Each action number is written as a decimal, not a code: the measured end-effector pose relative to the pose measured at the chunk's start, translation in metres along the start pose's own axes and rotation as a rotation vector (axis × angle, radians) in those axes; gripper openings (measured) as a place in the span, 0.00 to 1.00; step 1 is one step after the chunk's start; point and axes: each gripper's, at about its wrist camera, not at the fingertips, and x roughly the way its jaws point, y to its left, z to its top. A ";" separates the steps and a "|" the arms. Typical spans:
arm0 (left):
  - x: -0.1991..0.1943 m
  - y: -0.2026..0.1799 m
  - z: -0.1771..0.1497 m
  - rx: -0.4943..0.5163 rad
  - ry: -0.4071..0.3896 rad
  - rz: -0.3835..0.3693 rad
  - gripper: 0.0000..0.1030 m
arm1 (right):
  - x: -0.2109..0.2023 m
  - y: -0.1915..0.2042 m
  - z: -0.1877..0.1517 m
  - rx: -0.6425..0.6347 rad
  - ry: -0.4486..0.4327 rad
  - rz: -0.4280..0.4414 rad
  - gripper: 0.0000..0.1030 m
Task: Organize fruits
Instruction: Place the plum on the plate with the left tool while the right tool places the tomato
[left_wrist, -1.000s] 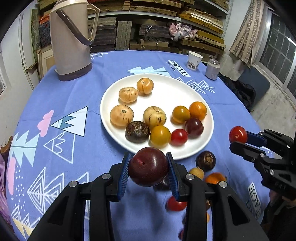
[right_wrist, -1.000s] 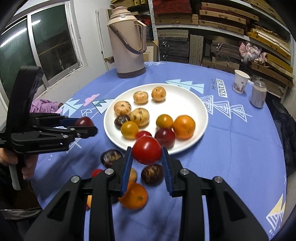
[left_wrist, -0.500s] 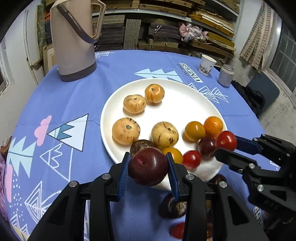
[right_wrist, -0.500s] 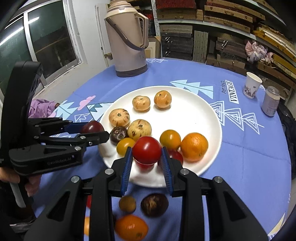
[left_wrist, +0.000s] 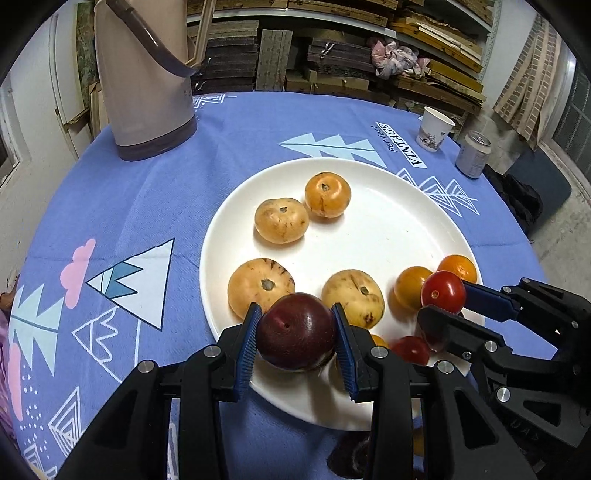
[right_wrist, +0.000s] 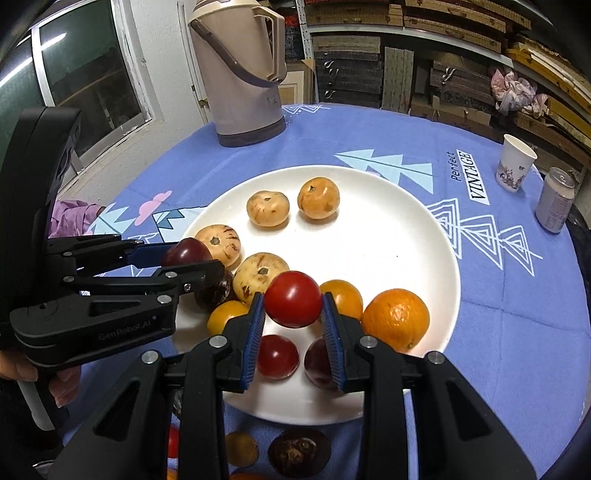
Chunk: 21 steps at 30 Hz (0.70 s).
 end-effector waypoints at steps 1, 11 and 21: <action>0.001 0.000 0.001 -0.001 0.001 -0.001 0.38 | 0.001 0.000 0.001 0.000 0.001 0.000 0.30; 0.003 0.000 0.003 0.000 -0.003 0.012 0.38 | 0.007 0.000 0.002 0.004 0.012 0.000 0.30; 0.005 -0.005 0.006 0.000 0.001 -0.006 0.38 | 0.001 -0.001 0.001 0.012 0.001 -0.005 0.31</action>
